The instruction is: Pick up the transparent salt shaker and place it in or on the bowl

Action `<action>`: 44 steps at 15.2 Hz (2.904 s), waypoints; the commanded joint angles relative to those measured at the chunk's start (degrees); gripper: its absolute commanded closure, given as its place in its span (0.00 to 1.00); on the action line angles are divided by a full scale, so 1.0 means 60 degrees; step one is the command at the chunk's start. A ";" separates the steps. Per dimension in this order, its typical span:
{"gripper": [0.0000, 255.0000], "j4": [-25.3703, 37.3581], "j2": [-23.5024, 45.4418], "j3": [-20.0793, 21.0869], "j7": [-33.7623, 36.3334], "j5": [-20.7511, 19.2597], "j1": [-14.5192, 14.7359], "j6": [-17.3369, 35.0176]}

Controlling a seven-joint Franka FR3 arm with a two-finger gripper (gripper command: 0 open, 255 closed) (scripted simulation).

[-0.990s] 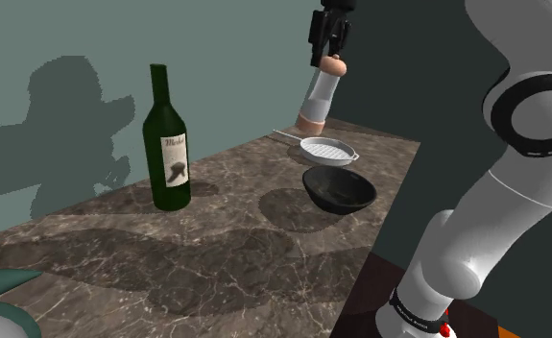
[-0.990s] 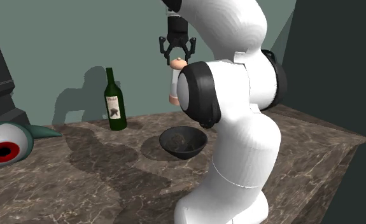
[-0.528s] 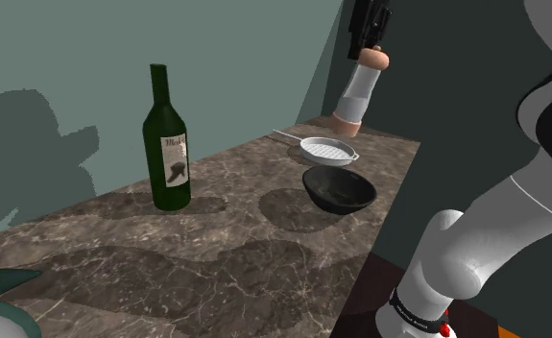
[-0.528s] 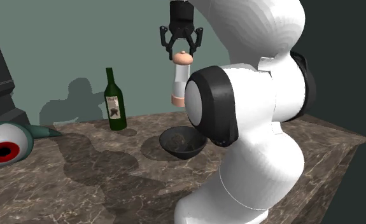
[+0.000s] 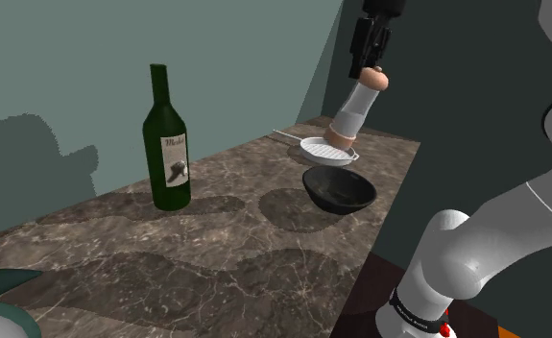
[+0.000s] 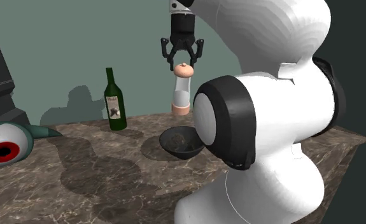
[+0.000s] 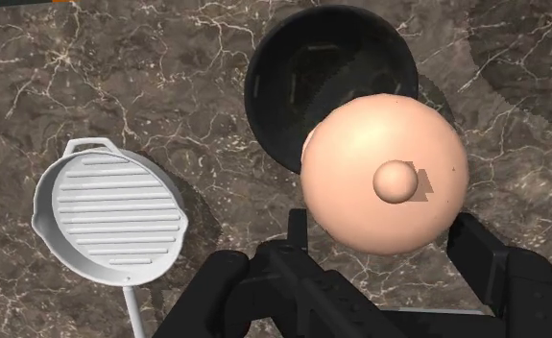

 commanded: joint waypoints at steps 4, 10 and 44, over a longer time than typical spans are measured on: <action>1.00 -0.1346 -0.0623 -0.0016 -0.0035 0.0007 0.0006 0.0728; 1.00 -0.2722 -0.1232 -0.0020 -0.0057 0.0018 0.0016 0.1495; 0.00 -0.2614 -0.1245 -0.0026 -0.0059 0.0017 0.0017 0.1374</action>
